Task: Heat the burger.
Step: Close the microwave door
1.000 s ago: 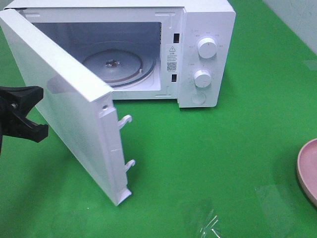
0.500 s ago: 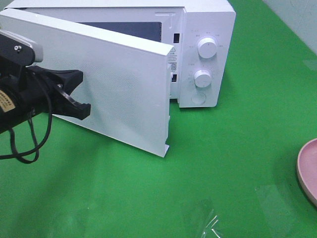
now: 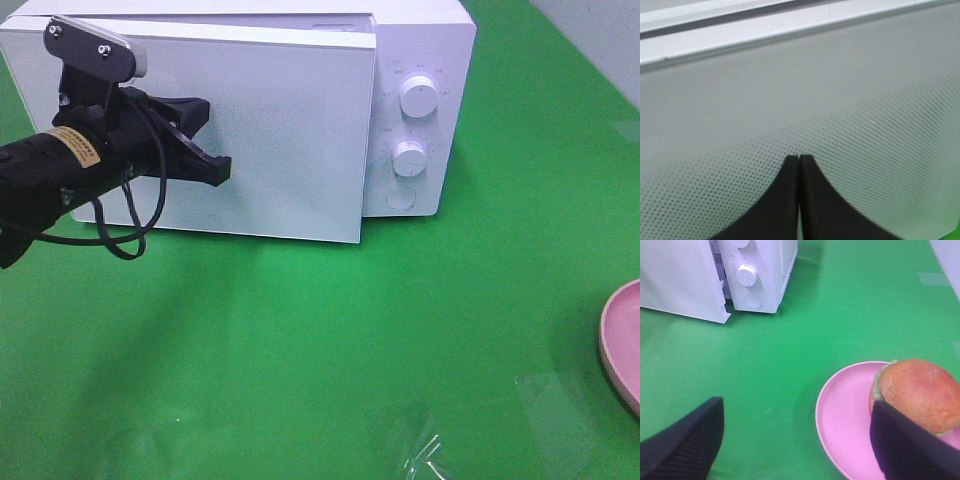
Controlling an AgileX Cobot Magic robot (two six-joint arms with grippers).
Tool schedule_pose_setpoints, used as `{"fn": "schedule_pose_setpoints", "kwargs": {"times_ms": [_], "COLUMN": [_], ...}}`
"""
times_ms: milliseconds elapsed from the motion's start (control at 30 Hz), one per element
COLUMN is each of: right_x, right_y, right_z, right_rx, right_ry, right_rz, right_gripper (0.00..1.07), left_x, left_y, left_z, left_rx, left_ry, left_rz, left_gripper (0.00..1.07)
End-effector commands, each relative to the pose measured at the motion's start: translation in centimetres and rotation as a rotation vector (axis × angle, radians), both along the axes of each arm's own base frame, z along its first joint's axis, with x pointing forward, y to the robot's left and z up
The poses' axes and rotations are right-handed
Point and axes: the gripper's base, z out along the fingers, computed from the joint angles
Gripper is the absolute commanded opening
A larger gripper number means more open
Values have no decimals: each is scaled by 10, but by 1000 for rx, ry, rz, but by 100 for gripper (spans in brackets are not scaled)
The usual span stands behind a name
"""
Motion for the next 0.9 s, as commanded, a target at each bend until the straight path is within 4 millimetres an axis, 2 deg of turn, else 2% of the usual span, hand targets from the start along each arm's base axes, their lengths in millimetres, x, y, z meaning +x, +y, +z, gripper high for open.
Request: {"fn": "schedule_pose_setpoints", "kwargs": {"times_ms": [33, 100, 200, 333, 467, 767, 900], "right_x": [-4, -4, -4, -4, -4, -4, -4], "right_y": [0, 0, 0, 0, 0, 0, 0], "right_z": [0, 0, 0, 0, 0, 0, 0], "right_rx": [-10, -10, -9, -9, -9, -9, -9], "right_ry": [-24, -24, -24, -24, -24, -24, -24], "right_rz": [-5, -5, -5, -5, -5, -5, -5], "right_gripper": [76, 76, 76, 76, 76, 76, 76], "left_x": [8, 23, 26, 44, 52, 53, 54], "left_y": [-5, -12, -14, -23, -26, -26, -24], "left_z": [3, 1, 2, 4, 4, 3, 8], "left_rx": [-15, -22, -25, -29, -37, -35, -66], "left_ry": [0, 1, 0, -6, -4, 6, 6], "left_rz": [7, 18, 21, 25, 35, 45, 78], "left_gripper": [0, 0, 0, 0, 0, 0, 0]}}
